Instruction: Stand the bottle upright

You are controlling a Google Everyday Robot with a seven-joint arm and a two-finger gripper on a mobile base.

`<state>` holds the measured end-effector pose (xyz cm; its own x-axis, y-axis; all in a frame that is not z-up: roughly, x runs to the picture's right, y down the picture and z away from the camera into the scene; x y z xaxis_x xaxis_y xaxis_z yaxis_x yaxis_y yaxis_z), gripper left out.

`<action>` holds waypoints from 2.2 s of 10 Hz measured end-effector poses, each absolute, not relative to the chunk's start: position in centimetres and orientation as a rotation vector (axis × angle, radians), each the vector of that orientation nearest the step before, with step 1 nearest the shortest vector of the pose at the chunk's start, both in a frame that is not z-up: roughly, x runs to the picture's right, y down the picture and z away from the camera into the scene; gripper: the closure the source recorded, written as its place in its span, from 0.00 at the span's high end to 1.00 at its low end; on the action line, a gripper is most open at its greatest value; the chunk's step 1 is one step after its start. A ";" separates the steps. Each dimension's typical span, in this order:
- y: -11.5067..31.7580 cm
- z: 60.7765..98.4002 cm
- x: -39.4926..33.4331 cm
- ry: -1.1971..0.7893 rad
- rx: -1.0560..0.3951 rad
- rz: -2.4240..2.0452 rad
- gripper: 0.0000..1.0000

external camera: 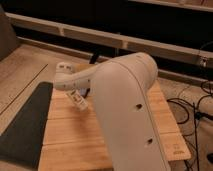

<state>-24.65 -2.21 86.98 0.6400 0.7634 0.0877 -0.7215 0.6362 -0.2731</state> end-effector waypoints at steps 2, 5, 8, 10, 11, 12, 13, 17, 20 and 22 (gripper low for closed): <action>-2.2 87.2 -24.0 -0.210 -0.234 0.898 0.04; -2.6 87.6 -24.8 -0.317 -0.257 0.892 0.04; -3.1 88.0 -26.6 -0.426 -0.259 0.791 0.04; -4.0 87.6 -27.4 -0.505 -0.247 0.727 0.04; -4.8 87.2 -27.6 -0.543 -0.233 0.707 0.04; -6.3 86.7 -27.6 -0.594 -0.207 0.685 0.04; -7.7 86.1 -27.4 -0.644 -0.183 0.678 0.04; -11.3 82.4 -25.4 -0.913 -0.159 0.784 0.04; -11.0 81.8 -23.3 -1.027 -0.178 0.925 0.04; -8.7 81.0 -24.4 -1.067 -0.213 0.928 0.04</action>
<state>-24.39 -8.68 80.98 0.1588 0.7380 0.6559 -0.5473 0.6187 -0.5636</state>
